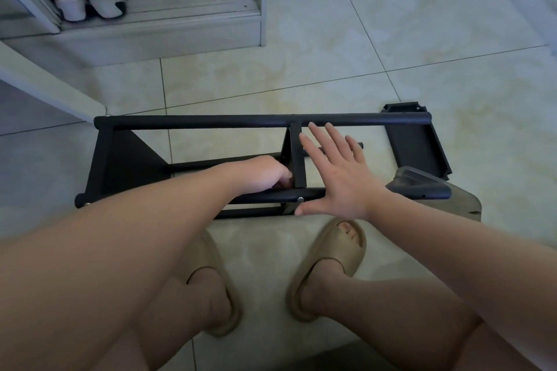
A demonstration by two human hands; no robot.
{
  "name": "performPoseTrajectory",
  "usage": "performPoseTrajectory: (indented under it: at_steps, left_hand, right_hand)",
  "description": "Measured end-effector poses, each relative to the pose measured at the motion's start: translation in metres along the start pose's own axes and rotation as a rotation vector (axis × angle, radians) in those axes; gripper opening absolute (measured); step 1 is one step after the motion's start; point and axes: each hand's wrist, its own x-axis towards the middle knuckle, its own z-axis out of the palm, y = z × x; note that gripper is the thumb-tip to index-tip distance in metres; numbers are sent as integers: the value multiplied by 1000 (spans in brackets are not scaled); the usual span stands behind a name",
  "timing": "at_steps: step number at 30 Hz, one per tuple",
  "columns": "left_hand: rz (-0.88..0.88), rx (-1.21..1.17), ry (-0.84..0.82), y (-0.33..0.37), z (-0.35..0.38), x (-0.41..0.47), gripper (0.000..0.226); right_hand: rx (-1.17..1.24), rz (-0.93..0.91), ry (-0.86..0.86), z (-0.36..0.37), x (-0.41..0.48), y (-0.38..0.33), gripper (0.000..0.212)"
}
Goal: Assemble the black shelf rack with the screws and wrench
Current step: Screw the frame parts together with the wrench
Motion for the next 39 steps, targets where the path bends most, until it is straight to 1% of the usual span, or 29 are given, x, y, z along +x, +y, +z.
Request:
performPoseTrajectory:
  at_steps: [3, 10, 13, 17, 20, 22, 24, 26, 28, 30, 35, 39]
  left_hand:
    - [-5, -19, -38, -3, -3, 0, 23]
    - [74, 52, -106, -11, -10, 15, 33]
    - [89, 66, -114, -16, -10, 24, 33]
    - [99, 36, -122, -17, -11, 28, 37]
    - [55, -26, -158, -17, -13, 31, 46]
    - [-9, -84, -146, -18, -15, 36, 49]
    - [-97, -225, -124, -20, -16, 39, 48]
    - [-155, -431, -136, -23, -20, 40, 46]
    - [-177, -608, -142, -25, -25, 41, 48]
    - [-174, -705, -158, -24, -29, 42, 47]
    - [-105, -733, -214, -16, -37, 50, 36]
    - [-84, -659, -237, -15, -43, 57, 19]
  right_hand:
    - [-66, -20, -42, 8, 15, 4, 137]
    - [7, -8, 3, 16, 27, 10, 135]
    - [21, 19, -10, 14, 29, 11, 140]
    - [39, 19, -38, 12, 32, 12, 139]
    - [52, 14, -52, 11, 34, 13, 138]
    - [58, 11, -57, 11, 36, 14, 137]
    - [64, 12, -59, 10, 36, 14, 136]
    - [69, 14, -57, 10, 36, 13, 136]
    - [68, 14, -60, 9, 35, 13, 135]
    - [65, 13, -60, 9, 35, 13, 135]
    - [70, 4, -43, 11, 36, 14, 135]
    - [66, 0, -27, 11, 36, 15, 135]
